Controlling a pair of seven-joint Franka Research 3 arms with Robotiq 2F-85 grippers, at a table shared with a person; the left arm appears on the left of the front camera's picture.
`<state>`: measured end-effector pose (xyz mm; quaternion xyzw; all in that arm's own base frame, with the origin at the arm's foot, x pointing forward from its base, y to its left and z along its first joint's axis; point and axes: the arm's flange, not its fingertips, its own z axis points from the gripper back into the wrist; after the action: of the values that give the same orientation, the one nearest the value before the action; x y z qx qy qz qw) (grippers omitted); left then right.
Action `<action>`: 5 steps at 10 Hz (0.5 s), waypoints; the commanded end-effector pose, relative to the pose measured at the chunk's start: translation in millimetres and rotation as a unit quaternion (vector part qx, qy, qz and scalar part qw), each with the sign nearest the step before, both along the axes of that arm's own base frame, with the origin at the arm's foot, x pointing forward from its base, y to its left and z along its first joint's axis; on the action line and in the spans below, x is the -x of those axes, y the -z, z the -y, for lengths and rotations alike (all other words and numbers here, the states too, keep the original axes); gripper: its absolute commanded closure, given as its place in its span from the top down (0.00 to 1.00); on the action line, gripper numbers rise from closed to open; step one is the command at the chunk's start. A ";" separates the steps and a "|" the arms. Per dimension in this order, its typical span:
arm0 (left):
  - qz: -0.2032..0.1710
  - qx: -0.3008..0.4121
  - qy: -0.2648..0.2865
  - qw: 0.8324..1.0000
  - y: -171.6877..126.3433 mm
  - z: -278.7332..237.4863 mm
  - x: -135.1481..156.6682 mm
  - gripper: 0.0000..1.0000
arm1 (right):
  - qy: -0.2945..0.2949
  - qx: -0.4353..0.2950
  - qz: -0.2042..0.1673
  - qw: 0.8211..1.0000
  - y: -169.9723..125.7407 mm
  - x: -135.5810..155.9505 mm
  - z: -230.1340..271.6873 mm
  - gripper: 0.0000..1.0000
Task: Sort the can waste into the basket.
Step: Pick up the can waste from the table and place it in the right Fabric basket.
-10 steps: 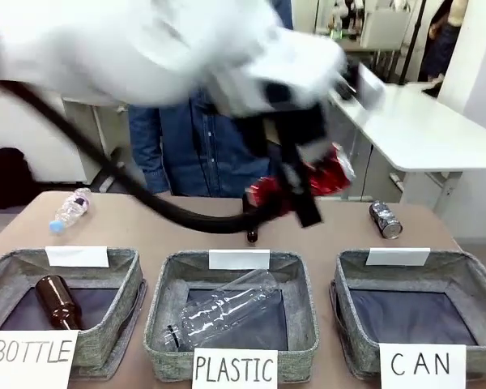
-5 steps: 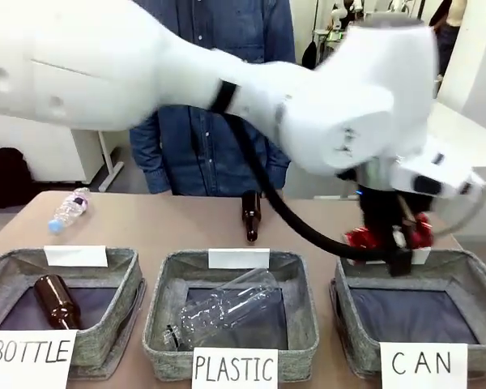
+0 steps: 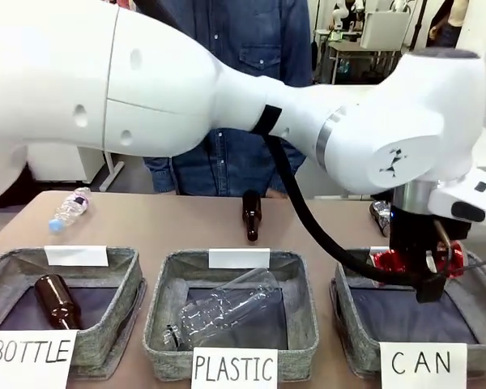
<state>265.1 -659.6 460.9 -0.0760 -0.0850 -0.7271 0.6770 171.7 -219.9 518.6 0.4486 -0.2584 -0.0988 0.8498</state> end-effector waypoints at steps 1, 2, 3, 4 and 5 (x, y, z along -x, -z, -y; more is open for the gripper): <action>0.010 -0.004 0.011 1.000 -7.4 2.2 -7.6 0.51 | 0.009 -0.008 -0.003 1.000 -3.2 -1.4 -0.6 1.00; 0.012 -0.003 0.013 1.000 -7.7 1.6 -7.4 0.58 | 0.009 -0.008 -0.003 1.000 -3.2 -1.4 -0.6 1.00; 0.016 0.003 0.015 1.000 -8.2 0.8 -6.2 1.00 | 0.009 -0.008 -0.003 1.000 -3.2 -1.4 -0.6 1.00; 0.019 0.006 0.016 1.000 -7.9 0.6 -6.3 1.00 | 0.009 -0.008 -0.003 1.000 -3.2 -1.4 -0.6 1.00; 0.018 0.007 0.016 1.000 -8.0 0.1 -6.2 1.00 | 0.009 -0.008 -0.003 1.000 -3.2 -1.4 -0.6 1.00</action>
<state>272.2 -658.7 468.3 -0.0725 -0.0904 -0.7337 0.6695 171.7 -220.0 518.5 0.4488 -0.2582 -0.0993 0.8497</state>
